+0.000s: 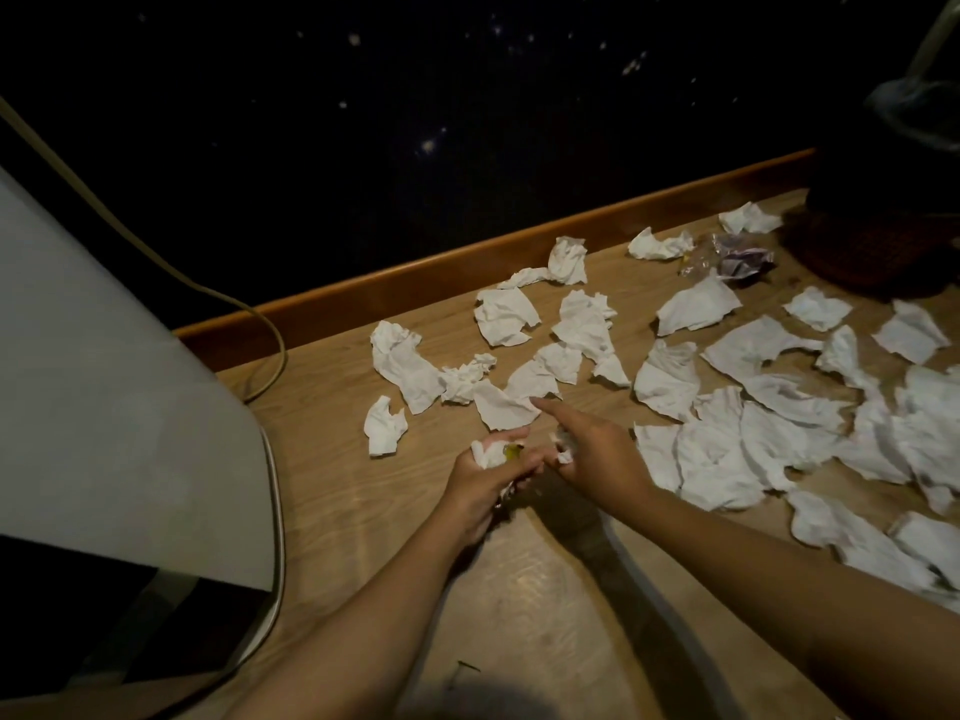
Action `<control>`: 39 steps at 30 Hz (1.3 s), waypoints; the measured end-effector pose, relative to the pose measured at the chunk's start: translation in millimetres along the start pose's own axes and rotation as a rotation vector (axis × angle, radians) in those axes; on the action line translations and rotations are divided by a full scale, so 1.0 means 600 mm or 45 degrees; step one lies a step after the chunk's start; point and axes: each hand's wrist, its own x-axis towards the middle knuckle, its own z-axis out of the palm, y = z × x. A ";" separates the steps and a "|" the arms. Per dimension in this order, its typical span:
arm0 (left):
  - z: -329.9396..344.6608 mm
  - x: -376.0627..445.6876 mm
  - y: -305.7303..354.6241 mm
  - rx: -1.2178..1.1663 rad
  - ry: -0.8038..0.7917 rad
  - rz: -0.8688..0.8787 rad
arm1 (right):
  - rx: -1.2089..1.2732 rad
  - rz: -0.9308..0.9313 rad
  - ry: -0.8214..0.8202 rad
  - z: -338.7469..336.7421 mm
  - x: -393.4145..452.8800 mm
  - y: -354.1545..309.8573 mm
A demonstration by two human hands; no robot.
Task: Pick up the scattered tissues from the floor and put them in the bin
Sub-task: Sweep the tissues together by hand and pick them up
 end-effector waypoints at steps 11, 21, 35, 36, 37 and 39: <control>-0.122 0.055 0.033 0.215 0.993 0.179 | -0.215 -0.139 -0.108 -0.059 0.035 0.030; -0.216 0.104 0.036 1.053 0.970 0.390 | -0.019 0.062 0.046 -0.007 0.099 -0.043; -0.144 0.175 0.082 0.889 1.088 0.579 | -0.213 -0.112 -0.192 -0.007 0.225 0.010; -0.126 0.182 0.101 0.901 1.075 0.604 | -0.197 -0.082 -0.225 -0.014 0.246 0.013; -0.112 0.192 0.118 0.919 1.054 0.630 | -0.180 -0.053 -0.264 -0.021 0.267 0.015; -0.077 0.211 0.152 0.978 0.976 0.663 | -0.169 -0.045 -0.341 -0.038 0.312 0.017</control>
